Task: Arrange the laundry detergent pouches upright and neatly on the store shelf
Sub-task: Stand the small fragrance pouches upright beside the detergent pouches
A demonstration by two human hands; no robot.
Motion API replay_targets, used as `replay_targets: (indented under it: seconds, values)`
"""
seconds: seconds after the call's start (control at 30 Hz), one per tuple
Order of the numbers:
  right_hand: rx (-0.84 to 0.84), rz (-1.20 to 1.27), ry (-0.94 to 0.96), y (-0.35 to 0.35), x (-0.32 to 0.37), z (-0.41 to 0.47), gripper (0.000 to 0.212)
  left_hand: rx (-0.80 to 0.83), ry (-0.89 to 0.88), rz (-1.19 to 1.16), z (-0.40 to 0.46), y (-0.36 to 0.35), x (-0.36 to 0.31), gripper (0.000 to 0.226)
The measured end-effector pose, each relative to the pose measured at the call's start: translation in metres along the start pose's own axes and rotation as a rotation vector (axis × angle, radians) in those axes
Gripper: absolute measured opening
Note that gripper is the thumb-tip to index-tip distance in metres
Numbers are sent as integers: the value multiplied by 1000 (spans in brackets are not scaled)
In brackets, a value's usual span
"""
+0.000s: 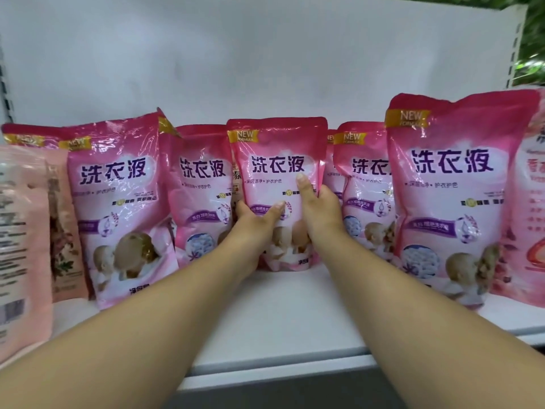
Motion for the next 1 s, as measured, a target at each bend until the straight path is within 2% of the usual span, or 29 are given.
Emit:
replay_targets:
  seconds: [0.1, 0.23, 0.3, 0.37, 0.43, 0.47, 0.53, 0.57, 0.67, 0.73, 0.87, 1.0]
  values:
    - [-11, -9, 15, 2, 1, -2, 48, 22, -3, 14, -3, 2, -3, 105]
    - [6, 16, 4, 2, 1, -3, 44, 96, 21, 58, -9, 2, -3, 111]
    - [8, 1, -4, 4, 1, -6, 40, 157, 15, 100, -24, 9, -8, 102]
    - [-27, -21, 4, 10, 4, -11, 35, 158, -58, 165, -48, 26, -21, 71]
    - [-76, -20, 8, 15, 7, -17, 37, 11, -211, 238, -71, 55, -35, 36]
    - [-95, -13, 9, 17, 8, -20, 40, -104, -282, 267, -85, 74, -44, 29]
    - [-109, -18, 3, 18, 8, -22, 43, -316, -351, 243, -99, 107, -51, 31]
    - [-104, -20, -2, 16, 8, -22, 44, -360, -330, 222, -98, 118, -50, 34]
    - [-77, -21, -21, 12, 9, -20, 47, -355, -254, 265, -94, 125, -50, 45]
    - [-68, -9, -29, 10, 8, -18, 47, -363, -268, 372, -90, 122, -47, 41]
    - [-84, -4, -38, 9, 6, -15, 46, -388, -183, 516, -72, 118, -30, 64]
    - [-62, -14, -71, 10, 2, -12, 44, -472, -156, 527, -69, 117, -25, 57]
Point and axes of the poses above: each hand's wrist, its own z-axis towards the middle knuckle, its own y-axis out of the back of the hand, x = y × z, the point moved 7 cm from there along z, towards the middle knuckle, and after that the axes turned 10 degrees about z, right-handed, at the moved point
